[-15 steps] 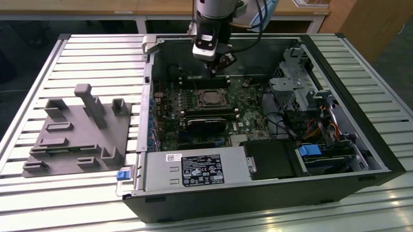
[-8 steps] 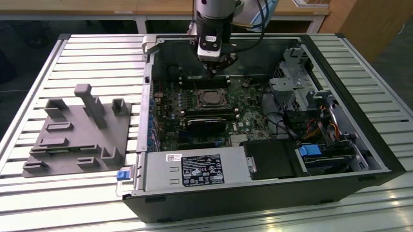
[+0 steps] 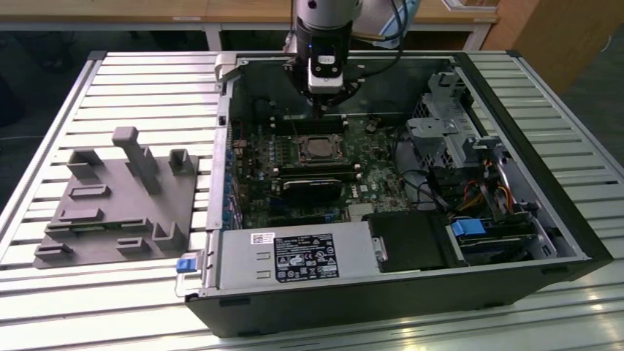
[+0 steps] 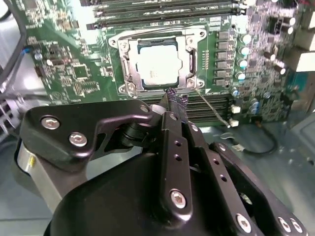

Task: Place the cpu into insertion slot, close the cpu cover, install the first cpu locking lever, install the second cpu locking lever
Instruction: 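Install the first cpu locking lever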

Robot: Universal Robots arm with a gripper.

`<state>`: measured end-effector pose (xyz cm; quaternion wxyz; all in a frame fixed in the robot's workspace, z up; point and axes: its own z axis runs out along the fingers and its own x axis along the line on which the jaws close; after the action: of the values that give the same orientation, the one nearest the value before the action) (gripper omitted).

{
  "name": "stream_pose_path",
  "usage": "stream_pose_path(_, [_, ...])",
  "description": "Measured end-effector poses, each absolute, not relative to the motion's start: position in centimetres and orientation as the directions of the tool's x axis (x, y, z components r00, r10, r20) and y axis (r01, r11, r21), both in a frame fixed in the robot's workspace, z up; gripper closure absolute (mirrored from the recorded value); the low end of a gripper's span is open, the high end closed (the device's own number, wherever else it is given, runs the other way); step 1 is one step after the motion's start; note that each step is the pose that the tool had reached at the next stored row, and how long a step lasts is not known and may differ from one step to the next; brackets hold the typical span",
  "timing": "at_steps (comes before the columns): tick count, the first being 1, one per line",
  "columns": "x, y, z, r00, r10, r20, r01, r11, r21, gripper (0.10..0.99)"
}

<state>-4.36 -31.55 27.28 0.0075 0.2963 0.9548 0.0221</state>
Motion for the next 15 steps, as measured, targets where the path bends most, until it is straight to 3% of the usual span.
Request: stream_pose_path(15, [-4.36,-31.55,27.13,-0.946,0.323,-0.001,0.323,0.945,0.047,0.98])
